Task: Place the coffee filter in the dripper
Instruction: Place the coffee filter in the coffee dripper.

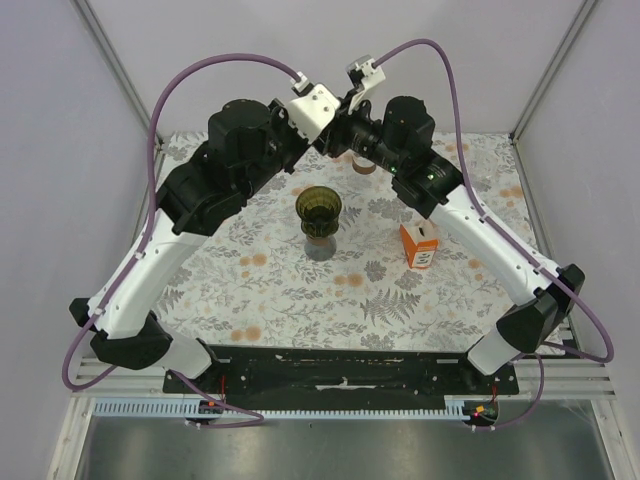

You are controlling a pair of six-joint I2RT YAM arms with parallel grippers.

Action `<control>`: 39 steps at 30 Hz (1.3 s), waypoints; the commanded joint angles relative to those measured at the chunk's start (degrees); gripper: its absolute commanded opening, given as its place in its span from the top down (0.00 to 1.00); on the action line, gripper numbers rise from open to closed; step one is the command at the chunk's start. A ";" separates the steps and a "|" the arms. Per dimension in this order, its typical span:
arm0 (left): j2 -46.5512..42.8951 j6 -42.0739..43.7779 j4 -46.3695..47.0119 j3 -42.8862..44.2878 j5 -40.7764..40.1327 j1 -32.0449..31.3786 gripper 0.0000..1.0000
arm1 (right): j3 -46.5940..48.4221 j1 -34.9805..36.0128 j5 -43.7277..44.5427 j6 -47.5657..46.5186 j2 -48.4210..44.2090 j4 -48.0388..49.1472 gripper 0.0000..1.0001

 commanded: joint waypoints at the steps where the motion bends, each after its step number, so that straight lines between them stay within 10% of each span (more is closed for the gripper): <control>1: -0.09 -3.87 1.65 1.57 0.29 -0.15 0.98 | 1.58 0.00 0.21 3.54 1.50 7.05 0.65; 19: 0.35 -8.70 -1.25 5.97 4.15 0.90 0.98 | -20.66 -1.23 -7.26 0.11 -9.13 32.36 0.35; 39: 1.05 -9.23 -2.13 6.58 6.71 0.81 0.98 | -14.25 -0.62 0.21 4.95 -5.88 29.03 0.56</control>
